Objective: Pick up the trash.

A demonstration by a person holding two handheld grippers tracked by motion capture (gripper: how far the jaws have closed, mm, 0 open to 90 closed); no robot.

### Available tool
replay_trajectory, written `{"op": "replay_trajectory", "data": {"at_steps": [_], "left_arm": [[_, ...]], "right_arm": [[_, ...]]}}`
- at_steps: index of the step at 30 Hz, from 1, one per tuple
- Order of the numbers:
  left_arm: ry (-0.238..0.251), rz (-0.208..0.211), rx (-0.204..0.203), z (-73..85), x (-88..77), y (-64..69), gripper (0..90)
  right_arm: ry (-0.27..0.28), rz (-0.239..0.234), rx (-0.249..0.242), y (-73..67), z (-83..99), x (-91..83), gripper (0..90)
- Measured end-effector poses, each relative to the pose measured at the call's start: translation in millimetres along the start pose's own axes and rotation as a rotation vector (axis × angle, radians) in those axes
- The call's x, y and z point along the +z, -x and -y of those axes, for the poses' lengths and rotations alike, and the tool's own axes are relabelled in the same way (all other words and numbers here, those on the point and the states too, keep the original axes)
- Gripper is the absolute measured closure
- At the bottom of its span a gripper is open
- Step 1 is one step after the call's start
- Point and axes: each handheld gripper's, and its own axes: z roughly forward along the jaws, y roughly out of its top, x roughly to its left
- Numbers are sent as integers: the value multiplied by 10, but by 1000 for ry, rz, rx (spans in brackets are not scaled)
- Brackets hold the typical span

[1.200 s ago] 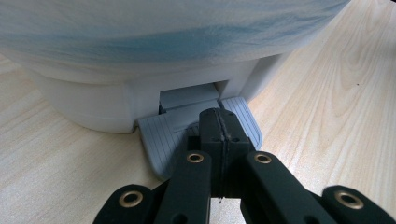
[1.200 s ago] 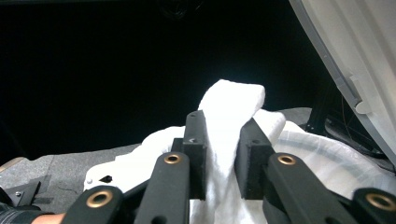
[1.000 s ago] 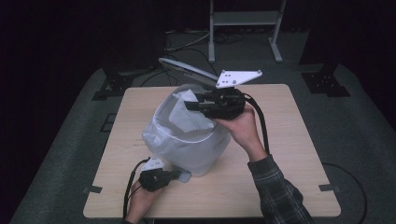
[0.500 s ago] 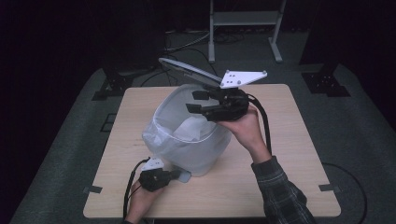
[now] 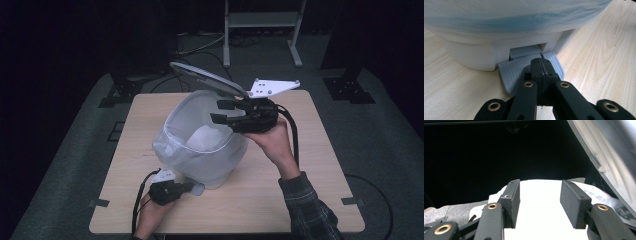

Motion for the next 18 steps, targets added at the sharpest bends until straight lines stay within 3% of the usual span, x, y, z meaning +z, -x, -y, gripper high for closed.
{"op": "replay_trajectory", "data": {"at_steps": [18], "left_arm": [[2, 3, -2, 2, 0, -6, 900]], "right_arm": [[-5, 51, 12, 84, 146, -297, 494]]}}
